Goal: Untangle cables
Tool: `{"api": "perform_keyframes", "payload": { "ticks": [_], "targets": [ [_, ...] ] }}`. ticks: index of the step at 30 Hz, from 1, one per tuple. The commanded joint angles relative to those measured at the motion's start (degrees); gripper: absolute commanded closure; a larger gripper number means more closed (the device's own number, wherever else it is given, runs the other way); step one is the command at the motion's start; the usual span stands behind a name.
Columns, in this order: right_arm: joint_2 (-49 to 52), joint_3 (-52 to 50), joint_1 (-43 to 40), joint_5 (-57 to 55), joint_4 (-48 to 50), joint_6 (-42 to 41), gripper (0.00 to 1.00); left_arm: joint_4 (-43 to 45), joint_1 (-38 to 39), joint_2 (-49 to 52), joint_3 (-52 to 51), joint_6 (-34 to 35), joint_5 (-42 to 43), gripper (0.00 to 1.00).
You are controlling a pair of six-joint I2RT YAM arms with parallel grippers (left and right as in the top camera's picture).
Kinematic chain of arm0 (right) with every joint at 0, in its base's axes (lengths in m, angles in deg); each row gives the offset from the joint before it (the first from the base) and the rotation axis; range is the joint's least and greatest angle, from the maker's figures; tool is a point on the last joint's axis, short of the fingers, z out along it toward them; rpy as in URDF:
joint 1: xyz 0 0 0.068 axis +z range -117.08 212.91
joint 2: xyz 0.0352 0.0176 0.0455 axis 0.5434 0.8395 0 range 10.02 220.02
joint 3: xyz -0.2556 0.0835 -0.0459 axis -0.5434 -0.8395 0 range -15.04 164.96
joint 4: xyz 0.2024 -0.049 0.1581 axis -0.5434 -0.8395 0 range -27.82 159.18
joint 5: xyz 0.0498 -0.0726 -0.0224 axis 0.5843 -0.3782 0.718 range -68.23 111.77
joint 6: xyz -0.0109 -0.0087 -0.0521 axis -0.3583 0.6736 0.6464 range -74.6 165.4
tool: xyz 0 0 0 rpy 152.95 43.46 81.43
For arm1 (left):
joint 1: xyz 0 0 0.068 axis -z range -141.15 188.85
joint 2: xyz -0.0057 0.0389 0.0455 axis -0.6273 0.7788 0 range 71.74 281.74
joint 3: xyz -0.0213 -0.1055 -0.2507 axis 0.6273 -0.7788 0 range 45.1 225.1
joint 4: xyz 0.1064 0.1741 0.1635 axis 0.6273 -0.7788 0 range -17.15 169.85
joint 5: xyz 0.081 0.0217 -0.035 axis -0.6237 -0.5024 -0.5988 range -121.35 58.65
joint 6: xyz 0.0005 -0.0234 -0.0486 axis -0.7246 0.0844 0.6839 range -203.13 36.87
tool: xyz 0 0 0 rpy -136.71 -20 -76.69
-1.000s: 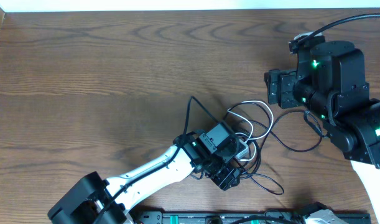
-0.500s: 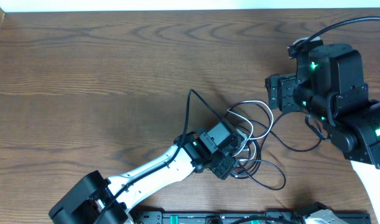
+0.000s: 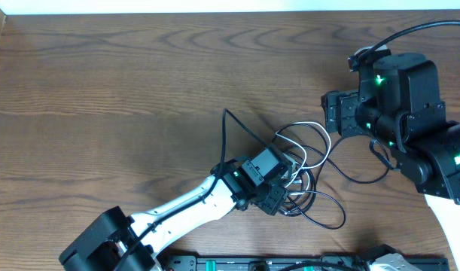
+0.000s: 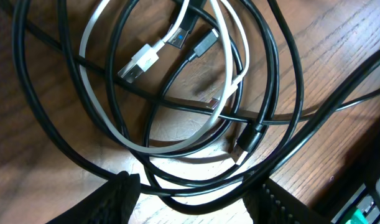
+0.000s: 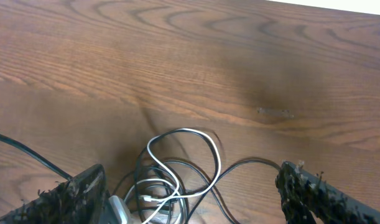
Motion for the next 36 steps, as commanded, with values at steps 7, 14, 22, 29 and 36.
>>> {"api": "perform_keyframes", "payload": {
  "ticks": [7,14,22,29,36],
  "targets": [
    [-0.2,0.6,-0.2,0.2,-0.8,0.6,0.16,1.4,2.4,3.4,-0.2,1.9,-1.2,0.46],
    [-0.2,0.6,-0.2,0.2,-0.9,0.6,0.16,2.4,2.4,3.4,-0.2,0.7,-1.2,0.89],
    [-0.2,0.6,-0.3,-1.7,-1.0,2.3,0.18,-2.2,-1.4,-0.5,1.7,0.1,-3.2,0.93],
    [-0.2,0.6,-0.3,-3.3,-1.1,2.3,0.19,-11.9,-17.9,-11.6,5.1,-2.5,-3.7,0.92],
    [0.1,0.5,-0.2,-1.9,-2.6,2.3,0.18,-13.0,-38.4,-20.7,5.1,-6.1,4.7,0.93]
  ]
}}
